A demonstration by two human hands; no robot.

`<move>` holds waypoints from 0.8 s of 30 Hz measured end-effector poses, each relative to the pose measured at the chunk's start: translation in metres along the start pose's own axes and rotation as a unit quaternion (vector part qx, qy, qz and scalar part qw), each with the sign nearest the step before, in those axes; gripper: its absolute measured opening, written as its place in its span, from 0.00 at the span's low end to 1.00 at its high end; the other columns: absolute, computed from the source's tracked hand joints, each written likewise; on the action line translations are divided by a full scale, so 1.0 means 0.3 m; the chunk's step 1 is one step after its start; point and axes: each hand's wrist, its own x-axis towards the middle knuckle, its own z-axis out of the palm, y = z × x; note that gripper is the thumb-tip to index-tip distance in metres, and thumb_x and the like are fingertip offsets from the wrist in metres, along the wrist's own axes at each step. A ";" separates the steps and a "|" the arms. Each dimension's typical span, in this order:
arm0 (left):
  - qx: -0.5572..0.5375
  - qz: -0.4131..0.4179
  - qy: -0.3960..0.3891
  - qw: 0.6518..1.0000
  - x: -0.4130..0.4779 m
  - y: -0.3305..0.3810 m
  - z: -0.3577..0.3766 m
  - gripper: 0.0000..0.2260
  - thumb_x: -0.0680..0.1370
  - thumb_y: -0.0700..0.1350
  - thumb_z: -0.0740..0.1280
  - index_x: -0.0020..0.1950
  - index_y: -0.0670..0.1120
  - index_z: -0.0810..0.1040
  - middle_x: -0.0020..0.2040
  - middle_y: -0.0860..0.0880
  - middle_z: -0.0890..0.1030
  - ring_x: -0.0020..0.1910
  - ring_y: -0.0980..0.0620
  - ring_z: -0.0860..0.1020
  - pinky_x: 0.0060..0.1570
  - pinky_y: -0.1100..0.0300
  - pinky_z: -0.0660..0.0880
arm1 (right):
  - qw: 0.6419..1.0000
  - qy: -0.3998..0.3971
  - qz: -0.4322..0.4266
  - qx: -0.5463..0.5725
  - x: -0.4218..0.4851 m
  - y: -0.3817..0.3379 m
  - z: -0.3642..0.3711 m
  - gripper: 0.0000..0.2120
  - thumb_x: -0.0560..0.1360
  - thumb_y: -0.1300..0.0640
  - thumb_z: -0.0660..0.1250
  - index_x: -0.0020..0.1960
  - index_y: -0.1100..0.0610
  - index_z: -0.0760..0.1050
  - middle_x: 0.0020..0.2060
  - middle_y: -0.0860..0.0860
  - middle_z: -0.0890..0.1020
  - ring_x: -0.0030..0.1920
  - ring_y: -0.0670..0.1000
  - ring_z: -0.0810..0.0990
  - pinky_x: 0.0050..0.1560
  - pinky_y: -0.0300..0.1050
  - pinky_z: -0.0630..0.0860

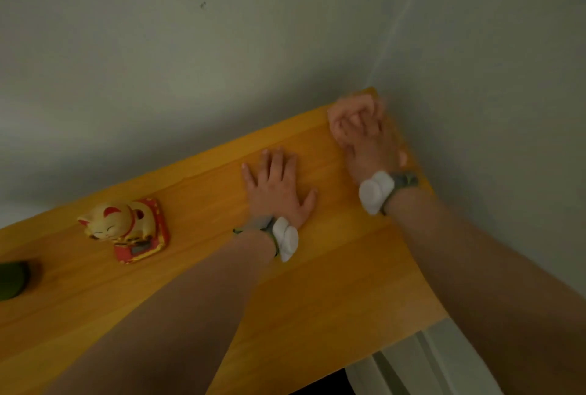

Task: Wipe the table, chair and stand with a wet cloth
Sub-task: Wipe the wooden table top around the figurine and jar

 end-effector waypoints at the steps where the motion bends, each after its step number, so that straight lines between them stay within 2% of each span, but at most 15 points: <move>1: 0.006 -0.001 -0.009 1.000 -0.001 0.001 -0.002 0.37 0.71 0.69 0.50 0.75 0.49 0.57 0.76 0.46 0.56 0.76 0.42 0.50 0.70 0.34 0.43 | 1.000 -0.008 0.000 0.002 0.055 0.023 -0.013 0.28 0.77 0.57 0.57 0.76 0.49 0.54 0.77 0.56 0.50 0.75 0.63 0.47 0.73 0.57 0.53; 6: 0.022 -0.010 -0.020 1.000 -0.005 0.017 -0.015 0.41 0.69 0.73 0.50 0.75 0.51 0.53 0.77 0.48 0.53 0.76 0.44 0.47 0.71 0.35 0.42 | 0.992 -0.073 0.080 0.060 0.148 0.105 -0.066 0.41 0.73 0.61 0.64 0.77 0.52 0.44 0.76 0.60 0.44 0.76 0.62 0.43 0.75 0.56 0.47; 9: 0.023 -0.010 -0.008 1.000 -0.004 0.018 -0.013 0.40 0.70 0.72 0.51 0.75 0.50 0.54 0.76 0.48 0.55 0.76 0.43 0.48 0.71 0.35 0.43 | 0.988 -0.015 0.132 0.083 0.010 0.085 -0.038 0.35 0.75 0.62 0.59 0.77 0.52 0.47 0.76 0.59 0.45 0.76 0.62 0.45 0.75 0.55 0.50; 11: 0.019 -0.009 0.003 1.000 -0.003 0.020 -0.010 0.40 0.70 0.72 0.51 0.74 0.50 0.57 0.76 0.47 0.57 0.76 0.43 0.50 0.70 0.35 0.43 | 0.993 0.058 0.077 0.071 -0.117 0.030 0.011 0.30 0.74 0.62 0.54 0.75 0.53 0.57 0.75 0.62 0.53 0.74 0.68 0.51 0.70 0.58 0.61; 13: 0.019 -0.008 0.010 1.000 -0.003 0.012 -0.002 0.39 0.70 0.71 0.51 0.74 0.49 0.59 0.75 0.47 0.59 0.76 0.42 0.52 0.70 0.34 0.44 | 0.993 0.077 -0.022 0.087 -0.214 -0.031 0.050 0.28 0.70 0.60 0.51 0.71 0.56 0.67 0.72 0.64 0.63 0.70 0.72 0.60 0.58 0.59 0.72; 15: 0.018 -0.004 0.019 1.000 -0.006 0.016 -0.002 0.38 0.70 0.71 0.52 0.73 0.49 0.60 0.75 0.46 0.60 0.75 0.42 0.53 0.70 0.34 0.46 | 0.990 0.073 -0.092 0.081 -0.266 -0.025 0.069 0.26 0.69 0.62 0.56 0.67 0.57 0.71 0.69 0.64 0.68 0.65 0.71 0.69 0.50 0.59 0.76; 16: 0.019 -0.006 0.019 1.000 -0.004 0.010 -0.003 0.38 0.70 0.70 0.52 0.73 0.49 0.60 0.75 0.46 0.60 0.75 0.42 0.53 0.70 0.34 0.46 | 0.988 0.075 -0.109 0.078 -0.262 -0.005 0.066 0.26 0.69 0.64 0.60 0.67 0.58 0.72 0.68 0.65 0.69 0.62 0.71 0.71 0.50 0.59 0.76; 18: 0.019 -0.003 0.009 1.000 -0.007 0.018 -0.006 0.38 0.70 0.71 0.51 0.74 0.49 0.58 0.75 0.47 0.58 0.76 0.42 0.51 0.70 0.35 0.46 | 0.990 0.093 -0.068 0.079 -0.256 0.064 0.035 0.27 0.71 0.68 0.63 0.69 0.56 0.70 0.71 0.63 0.65 0.65 0.69 0.69 0.55 0.60 0.74; 21: 0.017 -0.007 0.005 1.000 -0.005 0.019 -0.014 0.39 0.70 0.71 0.50 0.74 0.50 0.58 0.76 0.47 0.58 0.76 0.42 0.50 0.71 0.35 0.45 | 0.989 0.082 0.080 0.089 -0.262 0.137 0.007 0.29 0.76 0.64 0.58 0.74 0.50 0.60 0.76 0.56 0.53 0.73 0.62 0.57 0.64 0.56 0.67; 22: 0.016 -0.009 0.004 1.000 -0.006 0.021 -0.016 0.39 0.70 0.71 0.49 0.74 0.49 0.58 0.76 0.46 0.58 0.76 0.41 0.48 0.71 0.35 0.44 | 0.986 0.080 0.118 0.090 -0.282 0.135 0.012 0.28 0.76 0.63 0.57 0.75 0.50 0.58 0.77 0.56 0.52 0.73 0.62 0.56 0.64 0.56 0.67; 24: 0.017 -0.002 0.002 1.000 -0.018 0.031 -0.017 0.38 0.71 0.69 0.50 0.75 0.49 0.56 0.76 0.45 0.56 0.76 0.39 0.45 0.71 0.36 0.42 | 0.982 0.107 0.136 0.082 -0.355 0.098 0.044 0.28 0.74 0.62 0.57 0.74 0.54 0.61 0.75 0.60 0.56 0.72 0.66 0.59 0.60 0.60 0.70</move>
